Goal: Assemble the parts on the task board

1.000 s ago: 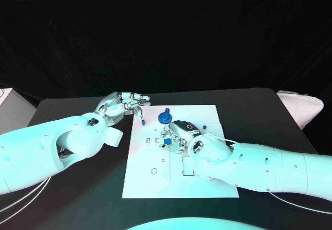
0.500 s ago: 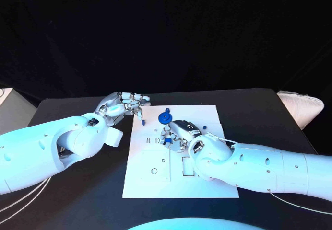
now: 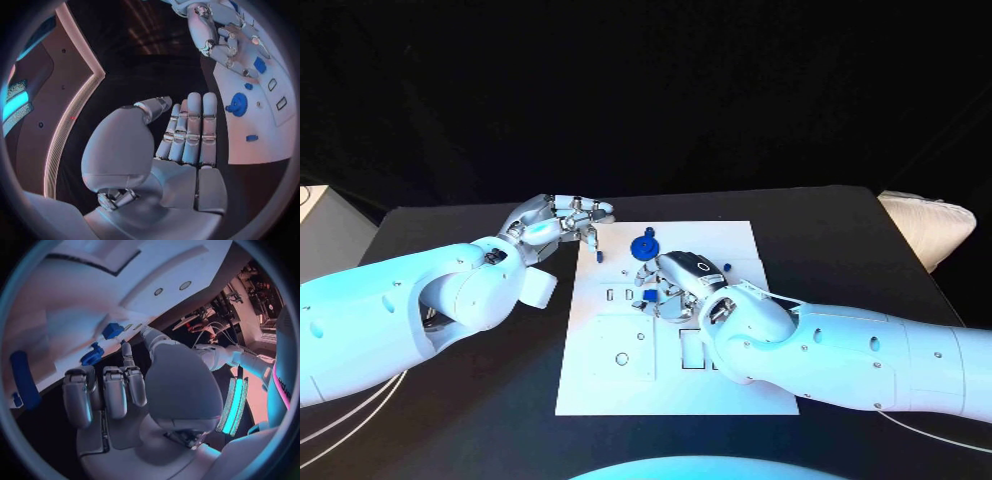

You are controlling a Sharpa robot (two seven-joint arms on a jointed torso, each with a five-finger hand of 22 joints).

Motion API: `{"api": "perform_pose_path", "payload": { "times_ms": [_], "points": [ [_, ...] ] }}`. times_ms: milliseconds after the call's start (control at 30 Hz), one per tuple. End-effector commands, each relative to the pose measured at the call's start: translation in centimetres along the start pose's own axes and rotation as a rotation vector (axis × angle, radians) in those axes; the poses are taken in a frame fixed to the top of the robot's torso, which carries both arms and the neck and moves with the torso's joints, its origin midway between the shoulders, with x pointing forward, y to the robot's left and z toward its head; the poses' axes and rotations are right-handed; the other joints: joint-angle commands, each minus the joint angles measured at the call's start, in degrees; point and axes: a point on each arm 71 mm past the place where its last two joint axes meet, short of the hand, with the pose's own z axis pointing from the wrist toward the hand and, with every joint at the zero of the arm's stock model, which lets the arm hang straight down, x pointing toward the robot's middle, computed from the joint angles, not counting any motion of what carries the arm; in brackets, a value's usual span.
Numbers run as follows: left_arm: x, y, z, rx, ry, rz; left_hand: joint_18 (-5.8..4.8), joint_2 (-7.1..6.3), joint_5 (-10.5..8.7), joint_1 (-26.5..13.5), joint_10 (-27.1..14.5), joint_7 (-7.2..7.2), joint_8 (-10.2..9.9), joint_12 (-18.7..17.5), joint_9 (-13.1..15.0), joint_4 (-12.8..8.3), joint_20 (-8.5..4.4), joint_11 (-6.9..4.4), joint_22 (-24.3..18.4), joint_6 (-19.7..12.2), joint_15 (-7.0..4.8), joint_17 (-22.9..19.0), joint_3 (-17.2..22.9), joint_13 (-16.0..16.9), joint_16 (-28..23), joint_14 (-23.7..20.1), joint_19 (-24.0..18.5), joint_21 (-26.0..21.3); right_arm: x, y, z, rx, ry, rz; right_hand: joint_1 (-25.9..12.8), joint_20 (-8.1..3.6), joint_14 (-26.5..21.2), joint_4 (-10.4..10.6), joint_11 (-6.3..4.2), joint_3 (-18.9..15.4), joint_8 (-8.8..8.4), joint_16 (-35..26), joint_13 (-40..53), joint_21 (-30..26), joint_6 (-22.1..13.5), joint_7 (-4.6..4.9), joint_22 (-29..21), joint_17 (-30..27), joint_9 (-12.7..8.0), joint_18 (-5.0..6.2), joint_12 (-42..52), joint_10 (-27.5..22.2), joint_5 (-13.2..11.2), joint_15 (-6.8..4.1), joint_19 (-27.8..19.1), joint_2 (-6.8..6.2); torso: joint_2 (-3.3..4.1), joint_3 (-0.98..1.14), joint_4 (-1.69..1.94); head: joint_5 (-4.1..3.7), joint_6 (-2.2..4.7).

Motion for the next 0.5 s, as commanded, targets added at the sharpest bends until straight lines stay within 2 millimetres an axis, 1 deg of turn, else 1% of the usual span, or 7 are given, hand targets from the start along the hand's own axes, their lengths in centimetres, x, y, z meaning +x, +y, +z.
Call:
{"api": "perform_pose_path", "payload": {
  "times_ms": [33,133,267,400,500],
  "points": [
    [0.2,-0.1,0.0,0.006,0.02,-0.003,0.9,0.15,-0.22,0.3,-0.3,0.02,0.3,-0.3,0.1,0.1,-0.11,0.06,0.1,-0.6,-0.01,-0.1,0.3,0.0,0.4,-0.5,-0.3,0.2,-0.6,0.4,-0.3,-0.043,-0.012,-0.009,0.6,0.4,5.5,0.1,0.41,-0.4,-0.24,0.0,11.8,-0.1,-0.3,0.06,14.5,12.5,-0.1,-0.17,-0.2,2.8,0.1,0.48,5.6,-0.12,0.0,-0.03,-0.05,-0.07,0.09],
    [0.2,-0.1,0.0,0.005,0.02,-0.003,0.9,0.15,-0.22,0.3,-0.3,0.02,0.3,-0.3,0.1,0.1,-0.11,0.06,0.1,-0.6,-0.01,-0.1,0.3,0.0,0.4,-0.5,-0.3,0.2,-0.9,0.1,-0.4,-0.039,0.017,-0.032,1.0,0.47,5.5,0.1,0.44,-0.8,-0.25,0.0,11.8,0.0,-0.3,0.08,14.5,12.5,-0.1,-0.18,-0.2,2.8,0.0,0.54,5.6,-0.07,0.0,-0.03,-0.1,-0.01,0.09],
    [0.2,0.0,0.0,0.005,0.021,-0.002,0.9,0.15,-0.22,0.3,-0.3,0.02,0.3,-0.3,0.1,0.1,-0.11,0.06,0.1,-0.6,-0.01,-0.1,0.3,0.0,0.4,-0.5,-0.3,0.2,-1.1,-0.6,-0.4,-0.02,0.061,-0.074,2.2,0.6,5.5,-0.2,0.5,-1.3,-0.31,0.0,11.8,0.1,-0.2,0.14,14.6,12.5,-0.2,-0.21,-0.3,2.7,0.4,0.61,5.7,0.04,0.04,0.0,-0.07,-0.02,0.1],
    [0.2,0.0,0.0,0.004,0.023,-0.001,0.9,0.15,-0.22,0.3,-0.3,0.02,0.3,-0.3,0.1,0.1,-0.11,0.06,0.1,-0.6,-0.01,-0.1,0.3,0.0,0.4,-0.5,-0.3,0.2,-1.1,-1.2,-0.4,-0.004,0.093,-0.116,2.5,0.62,5.5,-0.3,0.51,-1.4,-0.34,0.0,11.8,0.1,-0.2,0.15,14.6,12.5,-0.3,-0.21,-0.3,2.7,0.3,0.63,5.7,-0.02,0.04,-0.02,0.09,-0.07,0.05],
    [0.2,0.0,0.0,0.003,0.023,0.0,0.9,0.13,-0.22,0.3,-0.4,0.01,0.3,-0.3,0.1,0.1,-0.11,0.05,0.1,-0.6,-0.02,-0.1,0.3,0.0,0.4,-0.5,-0.4,0.2,-1.1,-1.5,-0.4,0.004,0.103,-0.131,2.7,0.63,5.5,-0.4,0.52,-1.5,-0.35,0.0,11.7,0.1,-0.2,0.17,14.6,12.6,-0.3,-0.22,-0.3,2.7,0.2,0.64,5.7,-0.06,0.07,-0.03,0.13,-0.09,0.04]
  ]
}}
